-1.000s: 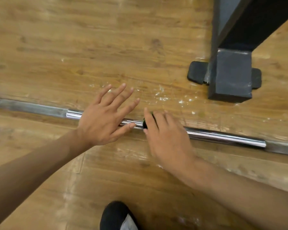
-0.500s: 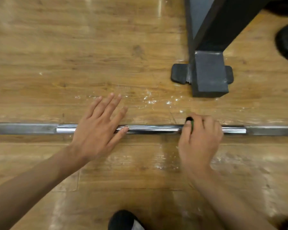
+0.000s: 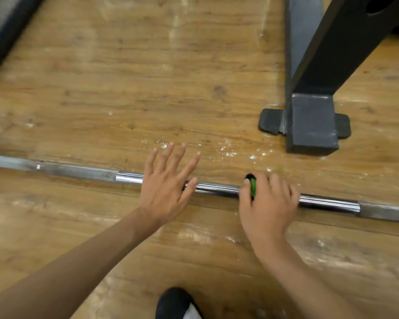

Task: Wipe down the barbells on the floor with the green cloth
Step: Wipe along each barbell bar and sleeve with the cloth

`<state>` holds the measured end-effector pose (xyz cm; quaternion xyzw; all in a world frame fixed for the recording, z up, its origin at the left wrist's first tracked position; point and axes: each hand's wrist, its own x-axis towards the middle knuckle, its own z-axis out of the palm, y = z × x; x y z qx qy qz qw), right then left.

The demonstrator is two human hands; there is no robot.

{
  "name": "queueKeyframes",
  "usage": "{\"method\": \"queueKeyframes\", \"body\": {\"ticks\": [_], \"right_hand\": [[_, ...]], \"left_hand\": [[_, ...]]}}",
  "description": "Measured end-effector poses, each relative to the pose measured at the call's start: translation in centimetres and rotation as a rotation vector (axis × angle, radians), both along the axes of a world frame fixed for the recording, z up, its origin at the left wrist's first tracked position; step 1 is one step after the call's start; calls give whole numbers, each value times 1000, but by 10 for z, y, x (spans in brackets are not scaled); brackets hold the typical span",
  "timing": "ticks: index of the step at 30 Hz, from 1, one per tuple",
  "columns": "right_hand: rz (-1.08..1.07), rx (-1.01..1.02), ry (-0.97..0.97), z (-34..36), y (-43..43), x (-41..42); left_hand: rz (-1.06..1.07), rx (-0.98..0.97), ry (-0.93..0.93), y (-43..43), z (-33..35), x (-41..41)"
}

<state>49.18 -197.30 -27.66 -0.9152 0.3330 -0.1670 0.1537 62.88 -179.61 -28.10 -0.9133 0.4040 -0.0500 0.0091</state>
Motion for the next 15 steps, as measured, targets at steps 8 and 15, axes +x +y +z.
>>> {"method": "queueKeyframes", "body": {"ticks": [8, 15], "right_hand": [[37, -45, 153, 1, -29, -12], [-224, 28, 124, 9, -26, -6]], "left_hand": [[-62, 3, -1, 0, -1, 10], [-14, -28, 20, -5, -4, 11]]}}
